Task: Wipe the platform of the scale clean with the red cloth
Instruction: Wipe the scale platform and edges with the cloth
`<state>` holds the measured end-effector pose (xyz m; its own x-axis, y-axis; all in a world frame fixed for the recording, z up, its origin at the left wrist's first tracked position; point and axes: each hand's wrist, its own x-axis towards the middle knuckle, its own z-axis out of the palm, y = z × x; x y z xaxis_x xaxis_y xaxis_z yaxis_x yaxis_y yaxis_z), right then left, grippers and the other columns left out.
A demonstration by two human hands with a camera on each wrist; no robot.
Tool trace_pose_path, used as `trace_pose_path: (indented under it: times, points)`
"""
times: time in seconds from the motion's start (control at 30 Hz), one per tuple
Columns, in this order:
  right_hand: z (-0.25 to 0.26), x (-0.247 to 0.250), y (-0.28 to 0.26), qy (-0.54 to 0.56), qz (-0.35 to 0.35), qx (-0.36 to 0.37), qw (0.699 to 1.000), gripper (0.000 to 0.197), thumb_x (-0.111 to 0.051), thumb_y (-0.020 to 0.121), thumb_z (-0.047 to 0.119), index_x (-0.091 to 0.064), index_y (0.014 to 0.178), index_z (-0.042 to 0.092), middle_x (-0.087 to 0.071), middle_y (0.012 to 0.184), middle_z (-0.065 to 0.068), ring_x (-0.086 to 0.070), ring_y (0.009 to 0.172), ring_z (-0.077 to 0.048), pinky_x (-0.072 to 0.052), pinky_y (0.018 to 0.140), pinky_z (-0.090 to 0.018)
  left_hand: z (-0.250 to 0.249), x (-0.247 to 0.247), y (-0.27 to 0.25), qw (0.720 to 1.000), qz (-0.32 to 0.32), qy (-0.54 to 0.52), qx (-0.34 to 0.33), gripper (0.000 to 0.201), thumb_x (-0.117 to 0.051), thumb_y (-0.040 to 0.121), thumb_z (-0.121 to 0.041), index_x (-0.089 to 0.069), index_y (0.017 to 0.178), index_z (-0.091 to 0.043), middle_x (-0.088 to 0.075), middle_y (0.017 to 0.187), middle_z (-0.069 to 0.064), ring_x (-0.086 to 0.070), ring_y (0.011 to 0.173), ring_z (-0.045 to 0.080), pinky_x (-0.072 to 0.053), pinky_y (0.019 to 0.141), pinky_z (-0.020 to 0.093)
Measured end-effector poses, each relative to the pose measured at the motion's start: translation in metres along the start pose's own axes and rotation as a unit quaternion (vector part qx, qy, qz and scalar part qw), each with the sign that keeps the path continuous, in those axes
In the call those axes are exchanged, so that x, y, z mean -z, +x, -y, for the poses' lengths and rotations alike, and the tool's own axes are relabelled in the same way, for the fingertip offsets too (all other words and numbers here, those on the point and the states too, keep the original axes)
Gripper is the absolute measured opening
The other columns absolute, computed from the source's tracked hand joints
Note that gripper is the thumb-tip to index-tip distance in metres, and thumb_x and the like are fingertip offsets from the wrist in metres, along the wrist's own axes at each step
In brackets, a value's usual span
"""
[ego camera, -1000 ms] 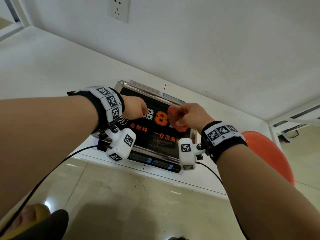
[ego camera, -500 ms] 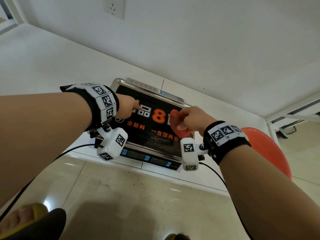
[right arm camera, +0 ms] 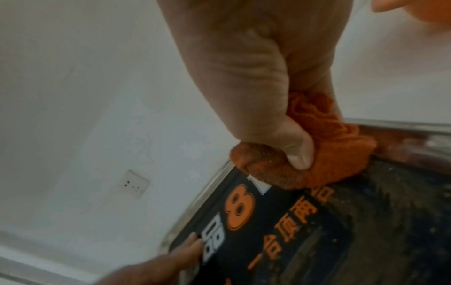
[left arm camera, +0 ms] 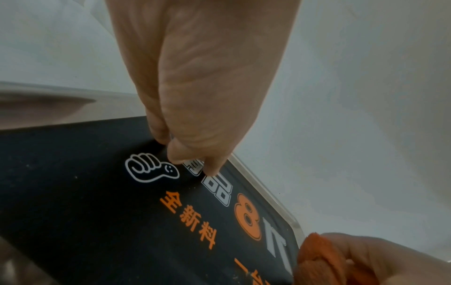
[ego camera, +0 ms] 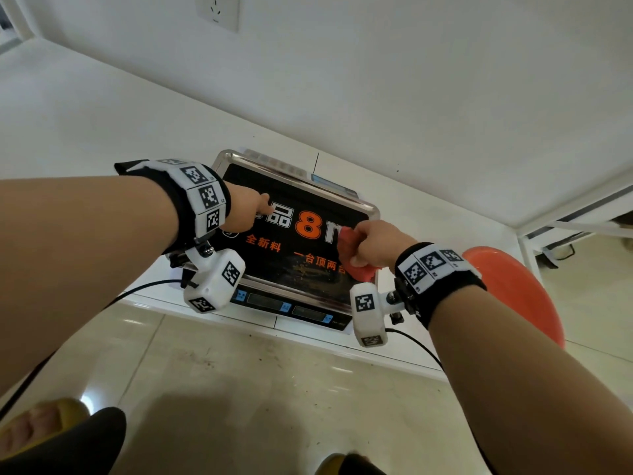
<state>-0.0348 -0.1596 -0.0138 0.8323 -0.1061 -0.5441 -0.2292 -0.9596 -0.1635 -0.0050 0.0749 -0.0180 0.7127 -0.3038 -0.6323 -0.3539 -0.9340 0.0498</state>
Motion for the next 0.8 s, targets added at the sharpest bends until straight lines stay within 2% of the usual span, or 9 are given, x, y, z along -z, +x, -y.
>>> trace_pose_path:
  times: [0.03, 0.1, 0.17, 0.23, 0.4, 0.5, 0.57, 0.7, 0.8]
  points:
    - [0.000, 0.001, -0.001, 0.044, 0.016, -0.001, 0.999, 0.036, -0.075, 0.084, 0.005, -0.062, 0.115, 0.017, -0.066, 0.108, -0.005, -0.064, 0.106, -0.027, -0.055, 0.096, -0.042, 0.000, 0.000, 0.000, 1.000, 0.000, 0.001, 0.003, 0.070, -0.040, 0.092, 0.005, -0.014, 0.154, -0.017, -0.024, 0.157, 0.009, -0.038, 0.138, 0.026, -0.037, 0.112, 0.033]
    - [-0.002, 0.006, -0.001, 0.114, -0.025, 0.009, 0.993, 0.037, -0.075, 0.081, 0.002, -0.062, 0.111, 0.018, -0.068, 0.109, -0.005, -0.064, 0.106, -0.028, -0.055, 0.096, -0.045, 0.000, -0.001, 0.000, 1.000, 0.000, 0.002, 0.008, 0.070, -0.040, 0.093, 0.005, -0.015, 0.154, -0.017, -0.023, 0.157, 0.008, -0.037, 0.138, 0.027, -0.036, 0.112, 0.034]
    - [-0.005, 0.010, -0.003, 0.086, -0.099, 0.035, 0.991, 0.028, -0.071, 0.082, 0.003, -0.060, 0.103, 0.017, -0.066, 0.104, -0.004, -0.062, 0.101, -0.025, -0.051, 0.088, -0.036, -0.001, 0.000, 0.001, 1.000, 0.005, 0.002, 0.011, 0.066, -0.038, 0.095, 0.003, -0.013, 0.154, -0.015, -0.021, 0.158, 0.008, -0.036, 0.139, 0.027, -0.034, 0.113, 0.032]
    - [-0.005, 0.008, -0.010, 0.030, -0.124, 0.046, 0.991, 0.014, -0.064, 0.088, 0.009, -0.059, 0.100, 0.015, -0.064, 0.099, -0.005, -0.060, 0.094, -0.024, -0.046, 0.079, -0.031, -0.004, 0.002, 0.001, 1.000, 0.004, 0.005, 0.016, 0.063, -0.037, 0.097, 0.001, -0.013, 0.153, -0.012, -0.021, 0.157, 0.009, -0.036, 0.139, 0.027, -0.034, 0.112, 0.031]
    - [0.004, -0.009, -0.017, -0.044, -0.055, 0.024, 0.997, 0.008, -0.058, 0.092, 0.011, -0.054, 0.097, 0.015, -0.063, 0.099, -0.008, -0.061, 0.096, -0.027, -0.044, 0.076, -0.032, -0.001, -0.003, 0.004, 1.000, 0.006, 0.017, 0.009, 0.065, -0.040, 0.096, 0.000, -0.014, 0.154, -0.015, -0.024, 0.157, 0.009, -0.040, 0.136, 0.026, -0.037, 0.110, 0.032]
    - [0.004, -0.009, -0.018, 0.018, -0.010, 0.014, 1.000, 0.021, -0.066, 0.088, 0.004, -0.055, 0.102, 0.015, -0.063, 0.104, -0.006, -0.060, 0.101, -0.026, -0.051, 0.087, -0.038, 0.003, -0.005, 0.004, 0.999, -0.018, 0.035, -0.013, 0.052, -0.037, 0.102, -0.019, -0.022, 0.152, -0.015, -0.024, 0.157, 0.010, -0.038, 0.137, 0.027, -0.033, 0.113, 0.038]
    - [0.002, -0.007, -0.020, 0.061, -0.026, 0.013, 0.998, 0.027, -0.068, 0.084, 0.001, -0.059, 0.106, 0.013, -0.066, 0.108, -0.009, -0.062, 0.104, -0.028, -0.054, 0.094, -0.043, 0.003, -0.004, 0.003, 0.999, -0.013, 0.039, -0.023, 0.050, -0.029, 0.104, -0.030, -0.025, 0.151, -0.015, -0.019, 0.157, 0.010, -0.036, 0.138, 0.026, -0.030, 0.115, 0.037]
    - [-0.002, -0.005, -0.025, 0.003, -0.086, 0.031, 0.996, 0.014, -0.059, 0.087, 0.002, -0.053, 0.091, 0.014, -0.063, 0.097, -0.008, -0.059, 0.093, -0.026, -0.045, 0.072, -0.030, 0.005, -0.007, 0.006, 0.998, -0.046, 0.036, -0.024, 0.048, -0.035, 0.103, -0.026, -0.032, 0.149, -0.013, -0.032, 0.152, 0.011, -0.039, 0.136, 0.027, -0.033, 0.112, 0.039]
    - [0.002, -0.013, -0.030, -0.034, -0.059, 0.024, 0.997, 0.018, -0.054, 0.089, 0.003, -0.047, 0.081, 0.018, -0.062, 0.098, -0.010, -0.058, 0.093, -0.028, -0.042, 0.072, -0.032, 0.006, -0.009, 0.011, 0.999, -0.012, 0.041, -0.012, 0.053, -0.036, 0.102, -0.018, -0.021, 0.152, -0.016, -0.028, 0.154, 0.010, -0.039, 0.136, 0.027, -0.034, 0.113, 0.037]
